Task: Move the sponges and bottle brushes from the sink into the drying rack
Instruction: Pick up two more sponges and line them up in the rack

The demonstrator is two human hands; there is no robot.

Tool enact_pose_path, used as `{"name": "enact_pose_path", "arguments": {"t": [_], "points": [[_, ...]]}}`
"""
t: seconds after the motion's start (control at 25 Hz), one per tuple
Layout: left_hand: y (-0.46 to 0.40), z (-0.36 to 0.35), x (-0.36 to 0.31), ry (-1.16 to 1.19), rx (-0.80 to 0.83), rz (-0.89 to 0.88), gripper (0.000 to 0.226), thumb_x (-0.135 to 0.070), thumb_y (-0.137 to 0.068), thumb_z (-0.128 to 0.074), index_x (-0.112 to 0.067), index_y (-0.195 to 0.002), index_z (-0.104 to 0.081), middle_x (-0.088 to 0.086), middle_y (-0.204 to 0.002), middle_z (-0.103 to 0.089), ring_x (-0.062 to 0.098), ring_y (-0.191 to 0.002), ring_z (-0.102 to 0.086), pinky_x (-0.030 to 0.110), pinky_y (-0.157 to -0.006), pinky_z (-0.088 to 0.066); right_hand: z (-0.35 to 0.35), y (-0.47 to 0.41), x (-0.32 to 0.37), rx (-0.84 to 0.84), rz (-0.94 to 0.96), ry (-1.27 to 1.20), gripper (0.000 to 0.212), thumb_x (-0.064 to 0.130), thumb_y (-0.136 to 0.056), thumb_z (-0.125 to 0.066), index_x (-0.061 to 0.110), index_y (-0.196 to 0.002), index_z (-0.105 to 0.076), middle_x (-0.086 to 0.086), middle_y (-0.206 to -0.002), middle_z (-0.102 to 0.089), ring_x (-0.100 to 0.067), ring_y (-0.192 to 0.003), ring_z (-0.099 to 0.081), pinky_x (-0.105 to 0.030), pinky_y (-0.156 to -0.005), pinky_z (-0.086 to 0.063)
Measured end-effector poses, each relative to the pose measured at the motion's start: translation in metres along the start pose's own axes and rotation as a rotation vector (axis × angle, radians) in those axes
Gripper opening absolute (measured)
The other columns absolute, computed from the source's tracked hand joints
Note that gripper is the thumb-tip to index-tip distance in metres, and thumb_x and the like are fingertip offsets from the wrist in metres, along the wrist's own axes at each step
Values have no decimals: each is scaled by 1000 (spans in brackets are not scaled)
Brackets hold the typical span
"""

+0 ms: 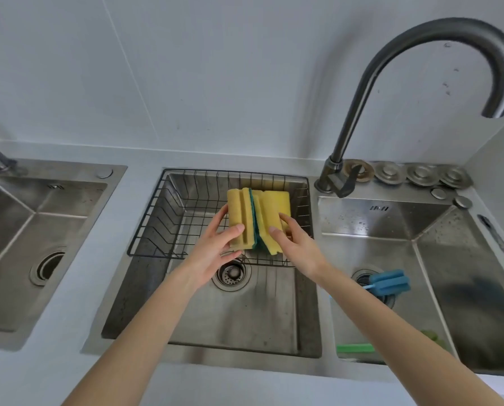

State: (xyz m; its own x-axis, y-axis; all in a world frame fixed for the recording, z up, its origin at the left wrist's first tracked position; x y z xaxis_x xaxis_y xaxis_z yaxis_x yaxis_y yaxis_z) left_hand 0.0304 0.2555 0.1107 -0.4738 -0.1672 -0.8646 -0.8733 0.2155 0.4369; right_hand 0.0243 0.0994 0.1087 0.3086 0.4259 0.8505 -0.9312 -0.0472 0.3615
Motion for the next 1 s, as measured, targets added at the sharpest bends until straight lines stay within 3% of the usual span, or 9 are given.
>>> {"name": "enact_pose_path", "arguments": {"t": [0.24,0.52,0.64,0.76,0.88,1.0], "points": [[-10,62,-14,-81,-90,-9,60,-18,-85,-60,-34,-136,-33,-2,-107,-61,25,-109,-59,42,-102,-42,-38,-27,27,-24,11,143,58,42,-92,-43,24,-143,-22,-15,-134,-42,-27,-108,-52,-35,-90,-45],[-33,114,-22,-253,-271,-1,60,-33,-84,-61,-33,-137,-33,7,-125,-53,24,-114,-54,40,-99,-45,-58,-54,39,-87,-41,204,60,40,-90,-50,22,-141,-25,-16,-138,-34,-29,-108,-51,-37,-91,-46],[-51,125,-26,-435,-340,-29,64,-43,-80,-62,-32,-137,-34,10,-132,-51,27,-119,-51,49,-105,-41,-61,-65,41,-133,-44,264,62,40,-88,-55,22,-140,-28,-16,-138,-33,-31,-114,-48,-36,-95,-45],[-66,128,-32,-672,-377,-69,68,-48,-79,-60,-28,-139,-32,11,-136,-47,28,-124,-46,46,-107,-39,-64,-78,44,-157,-10,343,63,40,-86,-57,22,-139,-29,-15,-137,-32,-31,-118,-47,-36,-95,-45],[-79,127,-37,-875,-382,-91,70,-51,-79,-59,-28,-139,-30,15,-134,-43,30,-118,-48,40,-96,-43,-72,-90,43,-152,21,422,63,39,-85,-59,21,-138,-30,-15,-134,-32,-32,-120,-44,-41,-95,-48],[-84,130,-40,-1042,-448,-80,71,-52,-80,-57,-27,-140,-28,19,-130,-39,34,-118,-45,45,-90,-46,-83,-99,41,-162,44,466,63,38,-85,-59,20,-139,-31,-15,-132,-33,-30,-121,-43,-41,-95,-49]]}}
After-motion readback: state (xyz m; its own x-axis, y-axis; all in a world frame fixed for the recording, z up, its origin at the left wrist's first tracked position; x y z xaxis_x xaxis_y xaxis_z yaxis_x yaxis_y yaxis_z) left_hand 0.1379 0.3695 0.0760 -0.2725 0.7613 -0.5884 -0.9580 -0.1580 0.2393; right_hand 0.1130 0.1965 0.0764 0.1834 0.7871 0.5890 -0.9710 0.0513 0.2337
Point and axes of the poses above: each hand's wrist, its own y-axis away from the middle knuckle, its own z-axis out of the back of the hand, x = y × z, the point moved 6 cm from there along -y, towards the middle knuckle
